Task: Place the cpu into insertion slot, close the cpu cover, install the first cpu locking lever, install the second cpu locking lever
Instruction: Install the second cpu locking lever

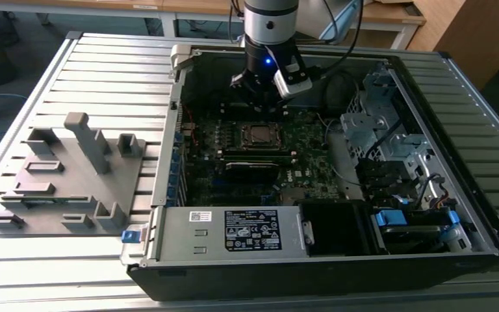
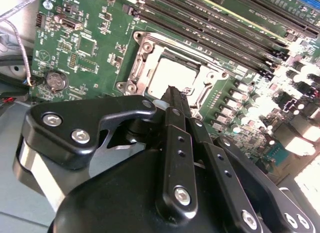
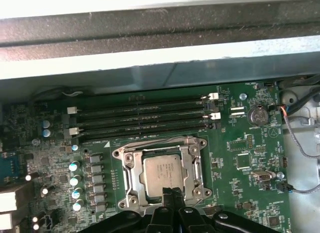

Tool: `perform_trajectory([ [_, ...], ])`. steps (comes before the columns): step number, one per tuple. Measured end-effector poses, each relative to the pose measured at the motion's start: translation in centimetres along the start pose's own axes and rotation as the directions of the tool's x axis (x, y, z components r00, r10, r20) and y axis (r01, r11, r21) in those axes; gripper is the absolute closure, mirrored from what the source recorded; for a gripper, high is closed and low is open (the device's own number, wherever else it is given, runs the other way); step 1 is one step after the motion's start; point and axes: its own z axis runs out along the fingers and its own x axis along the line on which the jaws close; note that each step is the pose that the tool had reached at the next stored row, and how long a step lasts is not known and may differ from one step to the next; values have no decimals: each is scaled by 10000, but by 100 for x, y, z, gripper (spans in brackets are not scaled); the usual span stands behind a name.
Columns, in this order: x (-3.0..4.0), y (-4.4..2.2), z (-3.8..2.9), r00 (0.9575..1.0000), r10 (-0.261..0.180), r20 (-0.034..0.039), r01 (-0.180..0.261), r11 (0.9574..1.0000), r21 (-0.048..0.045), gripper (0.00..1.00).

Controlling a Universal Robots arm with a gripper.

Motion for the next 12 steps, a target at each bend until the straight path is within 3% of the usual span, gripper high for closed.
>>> perform_trajectory([
  [8,0,0,1,10000,0,-64,0,10000,7,90],
  [9,-1,1,3,9999,-1,-102,2,10000,9,90],
  [10,-2,1,4,9998,-3,-206,3,10000,28,90],
  [12,-1,0,2,9997,-1,-249,2,10000,38,90],
])
